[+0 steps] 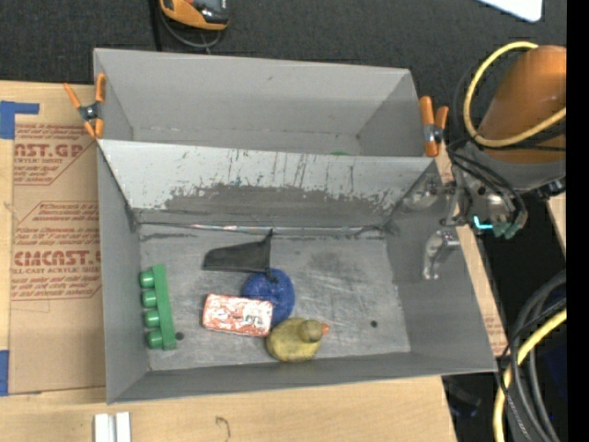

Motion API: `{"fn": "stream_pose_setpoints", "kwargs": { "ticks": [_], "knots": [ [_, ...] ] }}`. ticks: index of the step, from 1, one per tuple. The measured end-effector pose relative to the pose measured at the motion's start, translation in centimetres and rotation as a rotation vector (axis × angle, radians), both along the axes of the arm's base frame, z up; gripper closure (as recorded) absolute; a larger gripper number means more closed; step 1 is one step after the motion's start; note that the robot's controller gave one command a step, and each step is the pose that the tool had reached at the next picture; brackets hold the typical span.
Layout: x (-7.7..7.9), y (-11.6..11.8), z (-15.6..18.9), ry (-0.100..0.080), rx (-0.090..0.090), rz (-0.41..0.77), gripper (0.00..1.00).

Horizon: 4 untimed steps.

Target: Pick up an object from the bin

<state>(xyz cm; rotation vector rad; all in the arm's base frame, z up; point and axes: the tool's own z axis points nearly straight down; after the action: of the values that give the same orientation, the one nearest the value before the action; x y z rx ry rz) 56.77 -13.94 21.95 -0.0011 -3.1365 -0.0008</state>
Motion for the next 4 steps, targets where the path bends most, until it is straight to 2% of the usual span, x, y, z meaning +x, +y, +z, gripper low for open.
{"fn": "stream_pose_setpoints", "kwargs": {
  "ticks": [1,2,3,4],
  "knots": [
    [0.2,0.1,0.4,-0.008,-0.001,0.001,0.00],
    [1.6,4.1,-14.4,-0.008,-0.001,-0.034,1.00],
    [1.6,4.1,-14.4,-0.007,-0.001,-0.034,1.00],
    [0.5,3.9,-9.5,-0.010,-0.001,-0.319,0.00]
  ]
}}
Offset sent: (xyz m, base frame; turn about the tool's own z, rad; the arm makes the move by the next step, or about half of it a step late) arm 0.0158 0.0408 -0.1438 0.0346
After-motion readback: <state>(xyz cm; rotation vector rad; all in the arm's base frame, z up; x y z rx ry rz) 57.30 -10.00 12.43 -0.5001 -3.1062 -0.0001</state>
